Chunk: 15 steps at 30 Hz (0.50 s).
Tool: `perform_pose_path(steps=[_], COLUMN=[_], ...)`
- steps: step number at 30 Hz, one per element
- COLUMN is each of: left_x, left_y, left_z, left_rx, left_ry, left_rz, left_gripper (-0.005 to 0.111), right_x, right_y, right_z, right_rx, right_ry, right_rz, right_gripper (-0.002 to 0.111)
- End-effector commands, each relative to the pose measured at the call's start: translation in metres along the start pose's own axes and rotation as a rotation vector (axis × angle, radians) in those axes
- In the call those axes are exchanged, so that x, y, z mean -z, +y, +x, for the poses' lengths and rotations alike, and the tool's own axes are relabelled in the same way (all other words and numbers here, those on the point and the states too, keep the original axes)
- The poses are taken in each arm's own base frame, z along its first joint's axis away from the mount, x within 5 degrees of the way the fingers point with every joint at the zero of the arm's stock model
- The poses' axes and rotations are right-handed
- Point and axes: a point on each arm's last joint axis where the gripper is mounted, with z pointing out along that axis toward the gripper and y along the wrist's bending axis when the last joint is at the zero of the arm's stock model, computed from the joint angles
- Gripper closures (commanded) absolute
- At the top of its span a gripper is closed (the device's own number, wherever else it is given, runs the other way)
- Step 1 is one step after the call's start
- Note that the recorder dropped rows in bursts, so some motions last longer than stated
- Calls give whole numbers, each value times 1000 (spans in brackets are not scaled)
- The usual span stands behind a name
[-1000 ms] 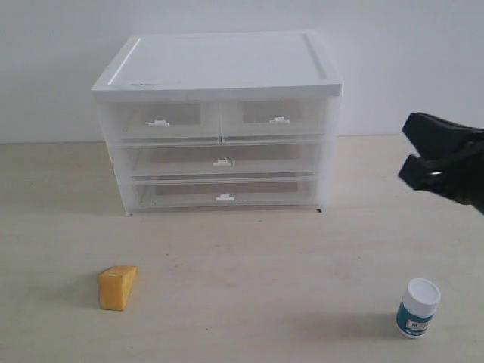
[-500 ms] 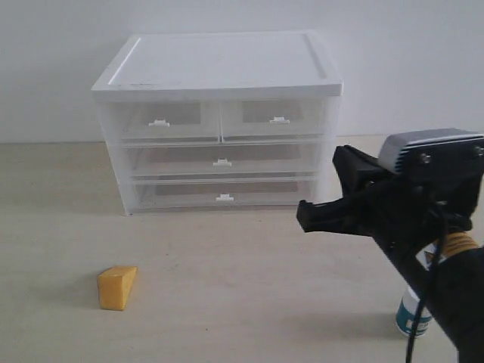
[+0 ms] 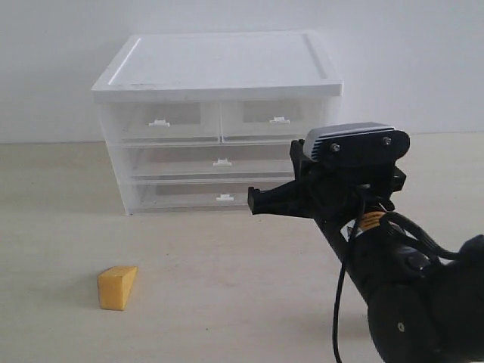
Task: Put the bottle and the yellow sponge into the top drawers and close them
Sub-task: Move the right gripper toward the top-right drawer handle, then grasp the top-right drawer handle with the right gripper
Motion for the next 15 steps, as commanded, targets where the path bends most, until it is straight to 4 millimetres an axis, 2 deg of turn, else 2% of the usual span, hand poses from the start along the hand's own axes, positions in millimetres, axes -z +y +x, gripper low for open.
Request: perform_pose_path(steps=[1, 4, 6, 9, 11, 15], left_x=[0, 0, 0, 0, 0, 0], left_y=[0, 0, 0, 0, 0, 0], left_z=[1, 1, 1, 1, 1, 1], left_rx=[4, 4, 4, 4, 4, 4], left_ry=[1, 1, 1, 1, 1, 1], left_rz=[-1, -1, -1, -1, -1, -1], left_gripper=[103, 103, 103, 103, 103, 103], right_x=[-13, -21, -24, -31, -37, -48], right_y=[5, 7, 5, -1, -4, -4], right_z=[-6, -13, -15, -13, -6, 12], right_rx=[4, 20, 5, -8, -21, -17], right_ry=[10, -2, 1, 33, 47, 52], right_rz=[-4, 25, 58, 92, 114, 131], right_gripper=[106, 90, 74, 56, 53, 53])
